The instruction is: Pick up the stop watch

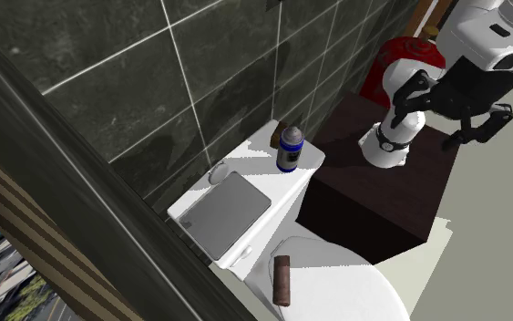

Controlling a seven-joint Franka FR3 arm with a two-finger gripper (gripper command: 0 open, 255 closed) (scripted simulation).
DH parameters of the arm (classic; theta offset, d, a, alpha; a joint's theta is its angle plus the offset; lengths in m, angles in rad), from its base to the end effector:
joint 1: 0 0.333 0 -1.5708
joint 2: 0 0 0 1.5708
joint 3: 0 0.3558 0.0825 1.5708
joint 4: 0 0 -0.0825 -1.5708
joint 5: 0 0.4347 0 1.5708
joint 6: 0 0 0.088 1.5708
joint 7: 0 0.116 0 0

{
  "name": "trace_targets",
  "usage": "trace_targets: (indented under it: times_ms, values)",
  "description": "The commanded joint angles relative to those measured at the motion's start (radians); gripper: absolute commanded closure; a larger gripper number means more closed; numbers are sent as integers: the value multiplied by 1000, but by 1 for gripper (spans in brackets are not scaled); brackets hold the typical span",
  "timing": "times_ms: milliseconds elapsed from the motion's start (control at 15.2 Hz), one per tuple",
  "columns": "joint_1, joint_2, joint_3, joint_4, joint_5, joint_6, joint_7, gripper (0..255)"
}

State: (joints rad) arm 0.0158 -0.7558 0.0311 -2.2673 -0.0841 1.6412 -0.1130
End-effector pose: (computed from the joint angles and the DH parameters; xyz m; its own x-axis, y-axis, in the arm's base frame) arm 0.3472 0.0110 0.6534 0.9805 0.1585 0.1160 0.1447 -0.9823 0.1189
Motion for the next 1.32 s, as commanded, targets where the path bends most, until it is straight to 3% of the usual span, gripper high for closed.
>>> trace_targets:
  times_ms: [0,660,1254]
  values:
    - [0,0,0,0,0,0,0,0]
    - [-67,226,-170,11,-45,160,-123,0]
    - [-113,494,-311,106,-25,278,-246,0]
